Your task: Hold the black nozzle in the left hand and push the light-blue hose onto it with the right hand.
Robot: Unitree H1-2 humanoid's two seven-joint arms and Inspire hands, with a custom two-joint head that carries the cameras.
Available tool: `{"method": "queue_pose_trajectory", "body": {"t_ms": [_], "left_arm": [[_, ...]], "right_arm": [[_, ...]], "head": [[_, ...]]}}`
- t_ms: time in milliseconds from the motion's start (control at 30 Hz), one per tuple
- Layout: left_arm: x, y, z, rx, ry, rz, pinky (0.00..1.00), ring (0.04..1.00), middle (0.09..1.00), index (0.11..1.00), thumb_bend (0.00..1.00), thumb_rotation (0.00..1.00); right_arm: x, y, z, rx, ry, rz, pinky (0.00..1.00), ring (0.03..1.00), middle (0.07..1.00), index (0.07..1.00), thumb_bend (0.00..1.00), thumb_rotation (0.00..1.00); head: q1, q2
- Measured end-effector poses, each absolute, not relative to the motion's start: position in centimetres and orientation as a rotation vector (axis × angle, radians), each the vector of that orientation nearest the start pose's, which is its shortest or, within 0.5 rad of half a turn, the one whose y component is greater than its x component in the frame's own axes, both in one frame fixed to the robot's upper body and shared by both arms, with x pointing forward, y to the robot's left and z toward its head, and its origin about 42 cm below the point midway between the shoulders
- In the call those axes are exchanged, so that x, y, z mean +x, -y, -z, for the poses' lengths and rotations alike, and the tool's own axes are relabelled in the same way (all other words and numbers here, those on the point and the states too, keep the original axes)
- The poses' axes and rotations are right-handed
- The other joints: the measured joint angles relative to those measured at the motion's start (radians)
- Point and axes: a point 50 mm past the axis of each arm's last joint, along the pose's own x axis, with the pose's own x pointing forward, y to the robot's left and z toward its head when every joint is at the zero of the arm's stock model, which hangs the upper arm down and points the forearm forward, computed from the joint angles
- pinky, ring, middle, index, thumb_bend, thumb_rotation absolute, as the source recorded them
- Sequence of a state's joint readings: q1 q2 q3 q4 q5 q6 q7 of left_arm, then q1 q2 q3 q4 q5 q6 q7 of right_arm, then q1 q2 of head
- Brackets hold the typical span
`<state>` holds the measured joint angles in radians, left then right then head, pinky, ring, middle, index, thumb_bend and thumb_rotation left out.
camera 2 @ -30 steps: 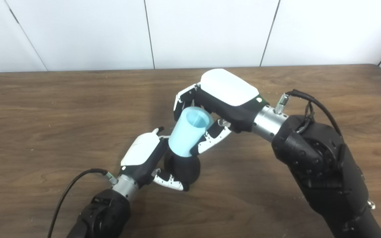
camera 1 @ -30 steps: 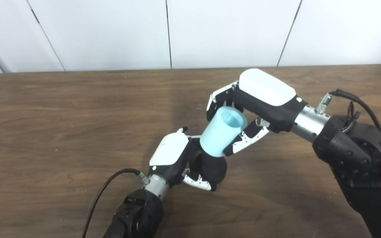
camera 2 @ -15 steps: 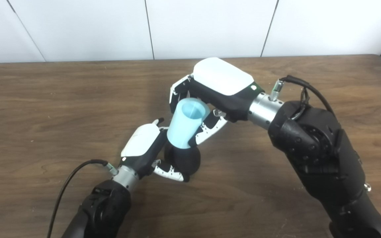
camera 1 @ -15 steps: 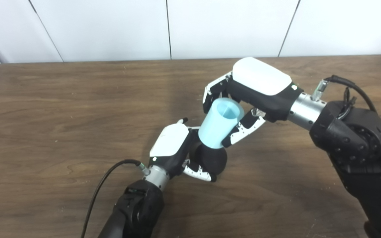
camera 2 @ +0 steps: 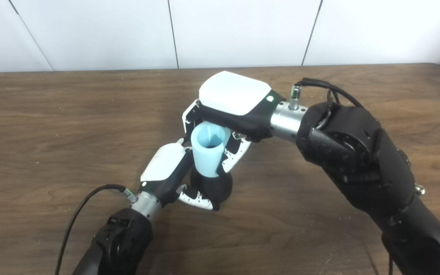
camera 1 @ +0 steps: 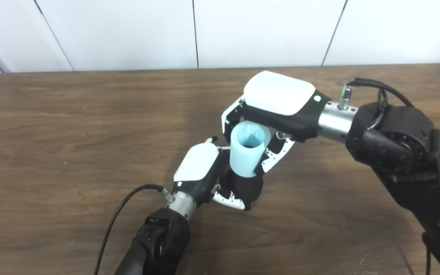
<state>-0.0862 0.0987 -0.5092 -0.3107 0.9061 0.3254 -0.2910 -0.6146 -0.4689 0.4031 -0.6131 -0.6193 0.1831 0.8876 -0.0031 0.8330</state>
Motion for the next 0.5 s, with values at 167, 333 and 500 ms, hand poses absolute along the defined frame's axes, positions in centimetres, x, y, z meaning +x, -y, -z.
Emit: {"method": "queue_pose_trajectory", "body": {"t_ms": [167, 333, 500], "left_arm": [[26.64, -10.41, -16.52, 0.979, 0.144, 0.455, 1.0, 0.726, 0.527, 0.46, 0.52, 0.0], [26.63, -10.4, -16.52, 0.979, 0.144, 0.456, 1.0, 0.729, 0.53, 0.458, 0.52, 0.0], [26.64, -10.43, -16.51, 0.979, 0.141, 0.454, 1.0, 0.728, 0.533, 0.456, 0.52, 0.0]], "right_arm": [[31.16, 15.3, -35.43, -1.449, 0.61, -0.87, 0.3, 0.417, 0.521, 0.525, 0.49, 0.0], [31.36, 15.32, -35.38, -1.454, 0.6, -0.874, 0.31, 0.415, 0.511, 0.513, 0.5, 0.0], [31.66, 15.59, -35.03, -1.443, 0.586, -0.865, 0.31, 0.424, 0.502, 0.497, 0.5, 0.0]], "head": [[0.002, 0.002], [0.005, 0.0], [0.003, -0.002]]}}
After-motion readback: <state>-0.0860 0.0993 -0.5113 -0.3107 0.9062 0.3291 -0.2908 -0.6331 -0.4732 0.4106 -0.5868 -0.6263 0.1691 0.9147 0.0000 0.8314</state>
